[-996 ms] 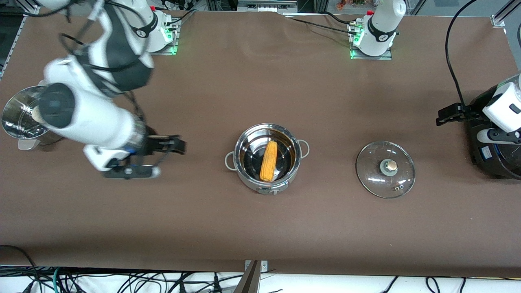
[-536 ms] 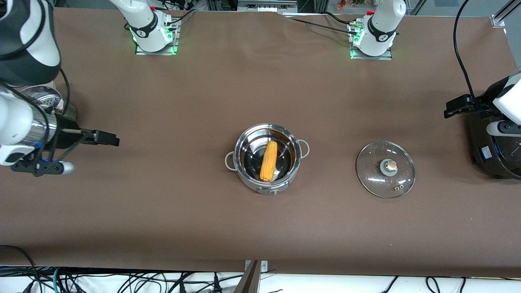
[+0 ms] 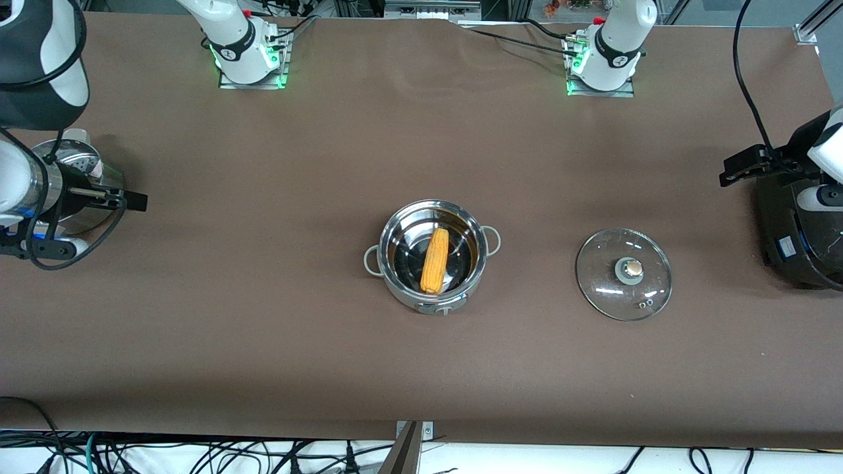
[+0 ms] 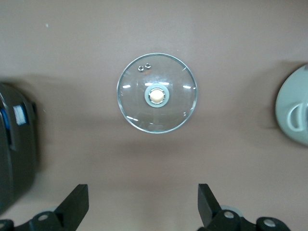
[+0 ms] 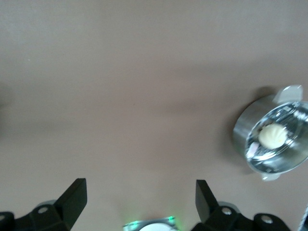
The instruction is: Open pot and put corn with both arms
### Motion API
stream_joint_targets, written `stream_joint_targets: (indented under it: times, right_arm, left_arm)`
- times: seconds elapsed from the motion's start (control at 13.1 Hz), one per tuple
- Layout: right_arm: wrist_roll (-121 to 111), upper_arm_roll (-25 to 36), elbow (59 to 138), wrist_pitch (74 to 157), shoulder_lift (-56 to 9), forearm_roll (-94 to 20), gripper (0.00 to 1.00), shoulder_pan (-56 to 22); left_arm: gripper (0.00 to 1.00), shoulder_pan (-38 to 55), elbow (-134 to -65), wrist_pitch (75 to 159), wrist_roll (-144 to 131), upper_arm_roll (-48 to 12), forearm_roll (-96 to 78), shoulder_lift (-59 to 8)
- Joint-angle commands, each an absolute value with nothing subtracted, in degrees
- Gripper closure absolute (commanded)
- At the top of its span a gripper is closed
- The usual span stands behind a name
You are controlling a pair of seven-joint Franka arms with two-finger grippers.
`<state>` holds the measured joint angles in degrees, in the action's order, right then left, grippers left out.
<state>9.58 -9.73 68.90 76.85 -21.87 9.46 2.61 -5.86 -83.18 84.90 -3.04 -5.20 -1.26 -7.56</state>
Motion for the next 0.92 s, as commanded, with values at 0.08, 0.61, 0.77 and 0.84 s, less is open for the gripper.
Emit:
stream_joint_targets:
  times: [0.08, 0.61, 0.77, 0.84]
  right_arm:
    - [15.5, -9.3, 86.1, 85.3, -9.1, 10.9, 0.0, 2.9]
    - [18.6, -12.4, 94.6, 88.6, 3.7, 4.9, 0.0, 5.6]
    - [15.2, -12.4, 97.2, 88.9, 5.2, 3.3, 0.0, 6.9]
    - [14.7, -12.3, 97.5, 89.3, 5.0, 2.5, 0.0, 7.5]
  left_arm:
    - [0.0, -5.5, -82.8, 84.0, -7.6, -5.6, -2.5, -7.1]
    - [0.0, -6.3, -79.5, 83.8, -7.6, -6.1, -1.4, -7.6]
    - [0.0, -6.3, -79.4, 83.8, -7.8, -6.1, -1.5, -7.5]
    - [0.0, -6.3, -79.7, 83.4, -7.7, -6.1, -1.4, -7.5]
